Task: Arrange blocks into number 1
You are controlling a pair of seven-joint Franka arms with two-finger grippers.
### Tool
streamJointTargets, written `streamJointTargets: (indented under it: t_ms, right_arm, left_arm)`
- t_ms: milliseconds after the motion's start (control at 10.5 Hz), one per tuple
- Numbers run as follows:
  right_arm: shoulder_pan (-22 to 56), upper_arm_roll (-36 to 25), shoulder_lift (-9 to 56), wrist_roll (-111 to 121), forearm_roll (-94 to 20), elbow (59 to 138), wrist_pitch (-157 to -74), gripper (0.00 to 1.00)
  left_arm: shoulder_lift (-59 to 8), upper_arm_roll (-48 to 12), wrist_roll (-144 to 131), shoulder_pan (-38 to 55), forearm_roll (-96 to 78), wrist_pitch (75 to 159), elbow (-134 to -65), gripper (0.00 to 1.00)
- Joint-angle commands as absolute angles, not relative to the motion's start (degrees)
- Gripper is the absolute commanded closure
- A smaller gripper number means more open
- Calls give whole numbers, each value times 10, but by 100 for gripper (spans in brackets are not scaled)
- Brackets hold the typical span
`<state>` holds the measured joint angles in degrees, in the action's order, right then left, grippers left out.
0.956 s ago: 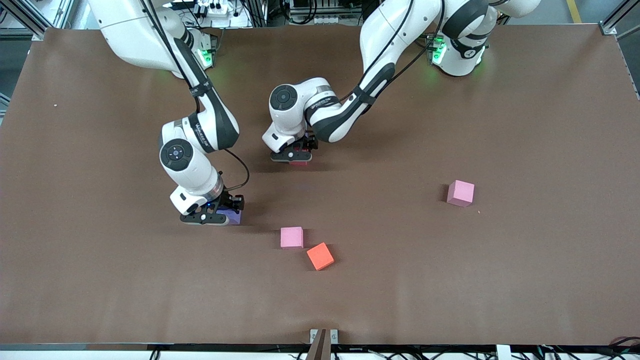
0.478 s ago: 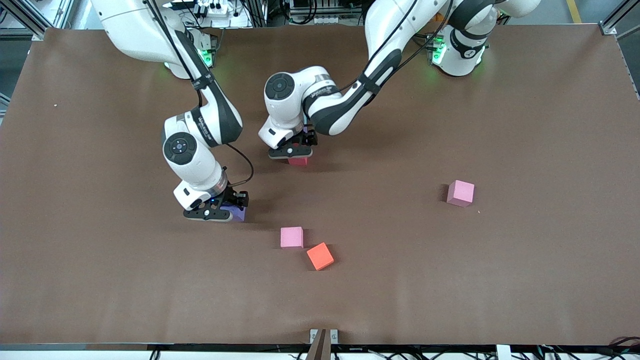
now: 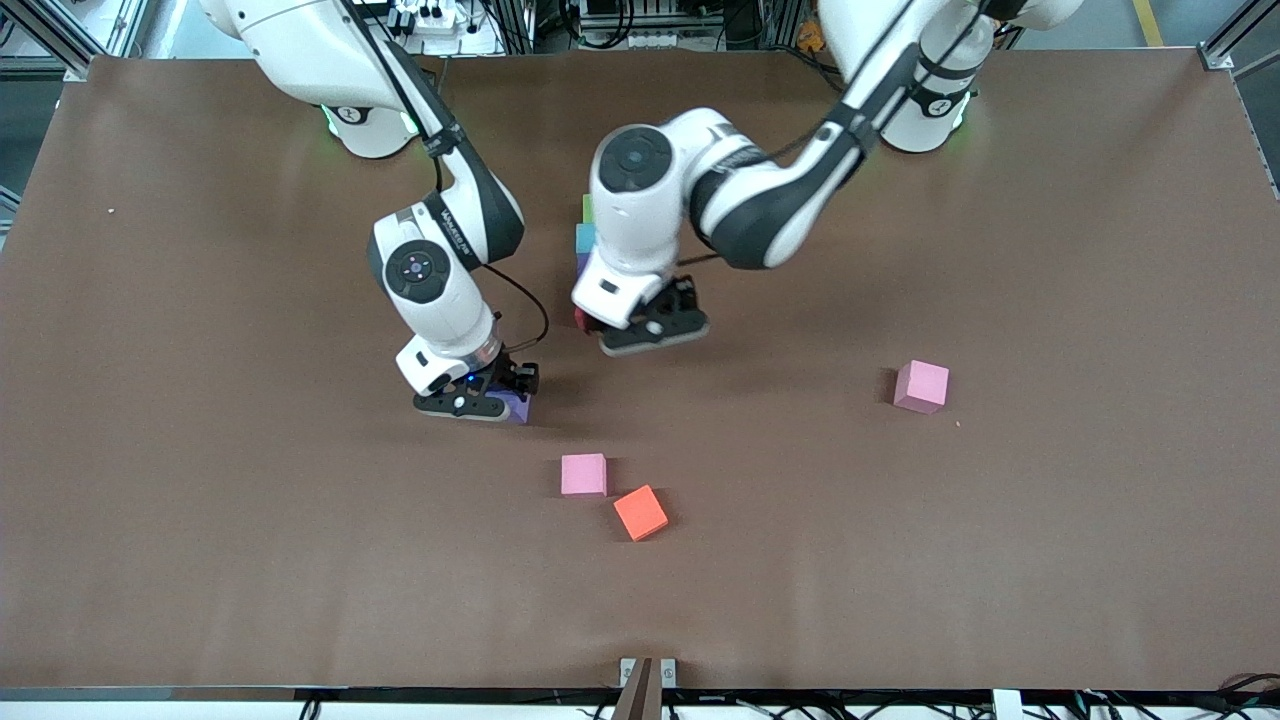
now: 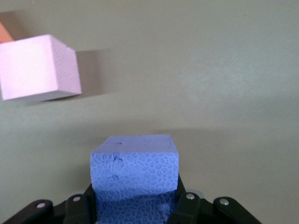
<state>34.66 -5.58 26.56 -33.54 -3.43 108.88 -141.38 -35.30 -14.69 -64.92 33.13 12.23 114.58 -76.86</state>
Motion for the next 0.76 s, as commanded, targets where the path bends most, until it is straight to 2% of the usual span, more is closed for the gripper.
streamJointTargets:
  t_ms: [0, 382, 669]
  right_arm:
    - [385, -57, 259, -366, -36, 1094, -1412, 41]
    - [461, -58, 289, -417, -36, 1085, -1417, 41]
    - [483, -57, 294, -418, -37, 1092, -1418, 41]
  left_arm:
    - [-335, -148, -606, 254, 128, 1143, -788, 0]
    - [-316, -147, -528, 119, 130, 1142, -823, 0]
    - [-302, -147, -521, 54, 130, 1115, -824, 0]
